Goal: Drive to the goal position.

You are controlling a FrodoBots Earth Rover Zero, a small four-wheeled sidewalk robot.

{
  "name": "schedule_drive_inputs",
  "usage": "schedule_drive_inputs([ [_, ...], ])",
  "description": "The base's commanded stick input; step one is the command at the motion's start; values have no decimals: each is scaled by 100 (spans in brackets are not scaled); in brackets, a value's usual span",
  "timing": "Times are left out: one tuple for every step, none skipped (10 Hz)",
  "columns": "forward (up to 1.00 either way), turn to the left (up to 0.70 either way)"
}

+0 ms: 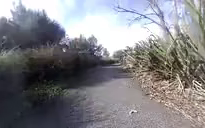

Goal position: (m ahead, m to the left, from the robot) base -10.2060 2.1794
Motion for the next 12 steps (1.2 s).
schedule_drive_inputs([
  [45,0],
  [45,0],
  [45,0],
  [45,0],
  [45,0],
  [45,-3],
  [45,-3],
  [45,-2],
  [45,0],
  [45,0],
  [45,0],
  [45,0],
])
